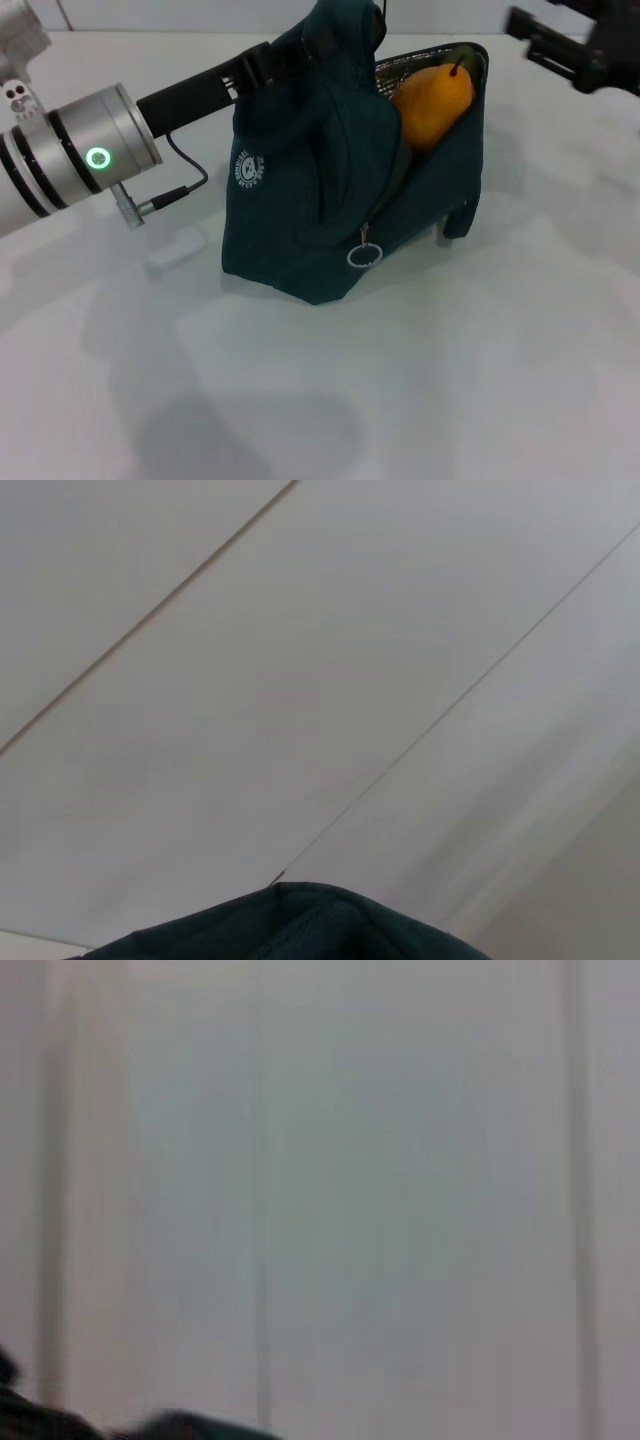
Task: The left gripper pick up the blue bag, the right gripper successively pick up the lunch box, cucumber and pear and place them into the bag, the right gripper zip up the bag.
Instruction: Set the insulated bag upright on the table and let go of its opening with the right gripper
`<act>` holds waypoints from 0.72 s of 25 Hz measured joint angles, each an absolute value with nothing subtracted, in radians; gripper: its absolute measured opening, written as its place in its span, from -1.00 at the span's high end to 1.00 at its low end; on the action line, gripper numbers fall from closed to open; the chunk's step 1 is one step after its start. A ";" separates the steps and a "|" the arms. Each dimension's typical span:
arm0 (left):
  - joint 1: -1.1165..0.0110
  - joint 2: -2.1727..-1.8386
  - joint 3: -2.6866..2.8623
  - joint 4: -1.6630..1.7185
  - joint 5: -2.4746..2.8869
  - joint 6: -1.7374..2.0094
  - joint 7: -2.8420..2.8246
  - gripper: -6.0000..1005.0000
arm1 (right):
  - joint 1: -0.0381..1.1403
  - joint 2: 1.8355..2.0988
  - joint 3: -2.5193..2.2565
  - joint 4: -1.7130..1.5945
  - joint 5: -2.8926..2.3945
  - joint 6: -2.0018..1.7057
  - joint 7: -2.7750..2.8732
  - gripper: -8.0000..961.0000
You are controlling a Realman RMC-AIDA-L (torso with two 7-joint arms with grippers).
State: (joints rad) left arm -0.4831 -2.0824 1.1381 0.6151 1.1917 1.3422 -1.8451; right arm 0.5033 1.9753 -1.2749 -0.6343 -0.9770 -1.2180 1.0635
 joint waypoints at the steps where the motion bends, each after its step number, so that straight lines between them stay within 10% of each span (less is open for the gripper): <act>1: -0.483 -2.082 1.138 0.615 1.192 1.342 -1.846 0.90 | 0.498 1.967 -1.271 -0.625 -0.977 -1.208 1.067 -0.26; 9: -0.482 -2.082 1.138 0.615 1.192 1.343 -1.847 0.90 | 0.491 1.922 -1.265 -0.527 -0.984 -1.124 1.093 -0.29; 18: -0.483 -2.082 1.138 0.615 1.192 1.344 -1.846 0.90 | 0.602 1.963 -1.270 -0.453 -1.189 -0.963 1.215 -0.29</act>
State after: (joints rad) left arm -0.4831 -2.0816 1.1381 0.6151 1.1919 1.3439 -1.8461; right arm 0.6020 1.9625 -1.2699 -0.4528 -1.1893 -0.9630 1.2155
